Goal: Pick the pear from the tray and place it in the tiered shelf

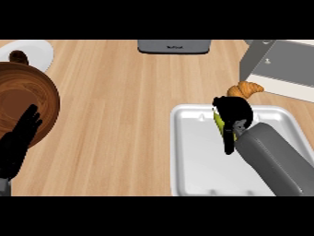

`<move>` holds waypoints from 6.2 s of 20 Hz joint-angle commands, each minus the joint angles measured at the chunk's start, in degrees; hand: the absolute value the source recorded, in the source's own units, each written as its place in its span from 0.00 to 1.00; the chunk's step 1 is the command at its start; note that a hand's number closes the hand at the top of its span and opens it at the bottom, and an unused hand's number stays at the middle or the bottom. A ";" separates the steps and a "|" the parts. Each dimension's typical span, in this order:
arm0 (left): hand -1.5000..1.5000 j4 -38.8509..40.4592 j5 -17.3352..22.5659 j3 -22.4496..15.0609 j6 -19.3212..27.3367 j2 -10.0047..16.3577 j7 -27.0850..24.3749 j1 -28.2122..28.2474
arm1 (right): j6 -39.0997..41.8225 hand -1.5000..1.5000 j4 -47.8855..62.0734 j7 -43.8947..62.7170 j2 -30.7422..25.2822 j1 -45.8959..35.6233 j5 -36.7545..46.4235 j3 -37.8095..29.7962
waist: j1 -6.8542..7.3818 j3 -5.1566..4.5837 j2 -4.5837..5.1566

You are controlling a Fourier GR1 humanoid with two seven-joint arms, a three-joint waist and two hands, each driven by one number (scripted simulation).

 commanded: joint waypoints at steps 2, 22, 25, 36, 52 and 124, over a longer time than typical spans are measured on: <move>0.50 -2.69 0.98 2.55 -2.78 1.54 2.14 1.52 | 1.74 1.00 -4.92 2.46 2.89 1.53 2.93 -1.14 | -0.29 0.64 0.94; 0.50 -2.05 -1.06 2.31 -1.74 -1.66 0.36 3.59 | -6.88 1.00 -36.74 -18.55 -20.66 17.47 -23.80 -37.64 | -1.95 0.64 0.56; 0.50 1.75 -1.51 4.18 -1.93 -1.04 -3.45 3.13 | -3.41 1.00 -41.69 -14.94 -20.93 18.84 -33.51 -45.10 | -3.05 0.54 0.40; 0.50 -1.99 -3.12 2.23 -1.72 -3.34 0.41 1.57 | 1.75 1.00 -49.92 5.57 -29.22 11.02 -54.67 -63.65 | -1.07 0.57 0.76; 0.50 -1.18 -4.20 4.42 -4.34 -3.68 -0.32 1.33 | 1.21 1.00 -27.76 -1.75 -44.29 -4.52 -39.05 -54.52 | 0.43 0.59 1.12; 0.50 -0.12 -6.54 9.18 -5.38 -7.35 -1.31 2.05 | 16.51 0.00 56.92 -42.31 -77.80 -16.44 -32.08 -70.76 | -2.59 1.08 0.97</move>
